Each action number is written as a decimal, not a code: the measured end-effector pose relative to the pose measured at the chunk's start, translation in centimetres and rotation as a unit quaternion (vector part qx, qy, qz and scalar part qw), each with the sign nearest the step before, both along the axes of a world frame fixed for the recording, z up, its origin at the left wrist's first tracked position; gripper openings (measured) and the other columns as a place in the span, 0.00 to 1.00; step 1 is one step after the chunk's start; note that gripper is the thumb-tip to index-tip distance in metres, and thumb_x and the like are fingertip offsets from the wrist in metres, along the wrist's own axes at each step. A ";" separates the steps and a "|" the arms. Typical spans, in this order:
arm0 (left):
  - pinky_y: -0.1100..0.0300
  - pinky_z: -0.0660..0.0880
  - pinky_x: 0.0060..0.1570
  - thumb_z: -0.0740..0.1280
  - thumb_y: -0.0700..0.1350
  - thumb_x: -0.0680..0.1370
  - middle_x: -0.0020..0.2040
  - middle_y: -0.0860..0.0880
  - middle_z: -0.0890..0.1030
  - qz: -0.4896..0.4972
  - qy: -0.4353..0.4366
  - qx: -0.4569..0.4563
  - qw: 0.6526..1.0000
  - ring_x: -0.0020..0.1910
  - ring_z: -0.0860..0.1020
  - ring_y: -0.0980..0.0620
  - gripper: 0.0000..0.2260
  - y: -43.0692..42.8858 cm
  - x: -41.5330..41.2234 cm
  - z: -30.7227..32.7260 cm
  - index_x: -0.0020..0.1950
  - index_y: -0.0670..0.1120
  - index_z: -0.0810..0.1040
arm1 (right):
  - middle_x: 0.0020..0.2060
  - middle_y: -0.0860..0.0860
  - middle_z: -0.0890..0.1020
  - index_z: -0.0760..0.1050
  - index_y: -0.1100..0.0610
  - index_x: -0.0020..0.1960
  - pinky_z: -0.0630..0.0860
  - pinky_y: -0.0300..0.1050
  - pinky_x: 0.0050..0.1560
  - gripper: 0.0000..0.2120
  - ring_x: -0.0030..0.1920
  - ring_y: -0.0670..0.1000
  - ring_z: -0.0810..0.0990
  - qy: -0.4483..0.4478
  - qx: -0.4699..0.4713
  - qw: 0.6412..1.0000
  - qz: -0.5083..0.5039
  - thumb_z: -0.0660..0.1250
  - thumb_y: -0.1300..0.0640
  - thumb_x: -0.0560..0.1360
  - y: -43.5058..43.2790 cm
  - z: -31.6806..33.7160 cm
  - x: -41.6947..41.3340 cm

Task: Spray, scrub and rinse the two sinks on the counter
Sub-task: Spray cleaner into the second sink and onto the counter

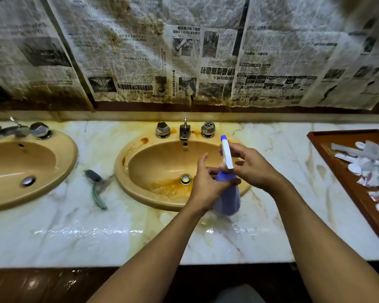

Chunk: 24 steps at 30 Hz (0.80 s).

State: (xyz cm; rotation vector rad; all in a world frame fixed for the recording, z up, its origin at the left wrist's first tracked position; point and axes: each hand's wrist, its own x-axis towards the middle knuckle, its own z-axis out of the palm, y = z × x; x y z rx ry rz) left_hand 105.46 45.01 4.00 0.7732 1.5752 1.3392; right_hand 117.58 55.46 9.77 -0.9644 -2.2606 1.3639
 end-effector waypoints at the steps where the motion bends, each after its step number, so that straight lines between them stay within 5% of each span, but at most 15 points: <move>1: 0.52 0.75 0.64 0.84 0.47 0.68 0.62 0.53 0.81 -0.020 0.013 -0.004 1.000 0.63 0.78 0.53 0.50 -0.1 -0.5 -0.3 0.81 0.55 0.56 | 0.61 0.45 0.81 0.74 0.51 0.72 0.76 0.48 0.63 0.26 0.62 0.44 0.80 0.021 -0.007 0.999 -0.023 0.77 0.54 0.76 -0.3 -0.5 -0.1; 4: 0.52 0.78 0.61 0.84 0.50 0.66 0.65 0.52 0.78 -0.057 0.061 -0.029 0.996 0.60 0.78 0.52 0.45 -0.7 -1.3 -1.5 0.78 0.55 0.63 | 0.59 0.46 0.82 0.76 0.53 0.68 0.77 0.51 0.65 0.21 0.60 0.47 0.81 0.084 -0.014 0.993 -0.077 0.75 0.55 0.77 -0.5 -1.3 -0.4; 9: 0.54 0.81 0.55 0.83 0.54 0.68 0.60 0.54 0.82 -0.028 0.070 -0.012 0.997 0.56 0.80 0.52 0.32 -0.4 -1.0 -1.8 0.68 0.52 0.75 | 0.58 0.51 0.82 0.75 0.56 0.68 0.78 0.42 0.55 0.18 0.54 0.46 0.81 0.151 -0.055 0.979 -0.125 0.72 0.56 0.80 -0.3 -1.7 -2.6; 14: 0.53 0.80 0.58 0.81 0.60 0.65 0.59 0.56 0.83 -0.055 0.095 -0.010 0.994 0.57 0.81 0.54 0.33 0.0 -0.6 -2.0 0.67 0.53 0.76 | 0.52 0.51 0.82 0.74 0.49 0.61 0.80 0.56 0.57 0.15 0.51 0.56 0.86 0.137 -0.092 0.970 -0.180 0.70 0.44 0.79 -0.1 -2.5 -5.0; 19: 0.59 0.76 0.64 0.84 0.54 0.66 0.67 0.59 0.79 -0.167 0.174 -0.097 0.966 0.67 0.75 0.61 0.35 -2.9 -4.7 -3.8 0.71 0.55 0.77 | 0.45 0.55 0.81 0.78 0.58 0.57 0.78 0.51 0.39 0.08 0.32 0.59 0.82 0.138 -0.153 0.954 -0.218 0.69 0.56 0.81 2.4 -2.2 -2.9; 21: 0.59 0.77 0.62 0.84 0.51 0.68 0.62 0.57 0.81 -0.119 0.190 -0.147 0.963 0.64 0.78 0.58 0.28 -5.2 -7.5 -5.0 0.67 0.53 0.80 | 0.46 0.57 0.80 0.78 0.64 0.57 0.77 0.47 0.36 0.09 0.31 0.60 0.80 0.089 -0.187 0.966 -0.156 0.70 0.61 0.79 3.4 -2.4 -1.6; 24: 0.59 0.76 0.59 0.77 0.43 0.76 0.57 0.52 0.82 0.084 0.283 -0.185 0.937 0.57 0.80 0.54 0.15 -9.1 -11.5 -6.5 0.62 0.46 0.83 | 0.44 0.61 0.81 0.80 0.66 0.52 0.77 0.44 0.34 0.06 0.32 0.58 0.82 -0.039 -0.184 0.982 -0.010 0.71 0.63 0.78 3.4 -2.5 -0.1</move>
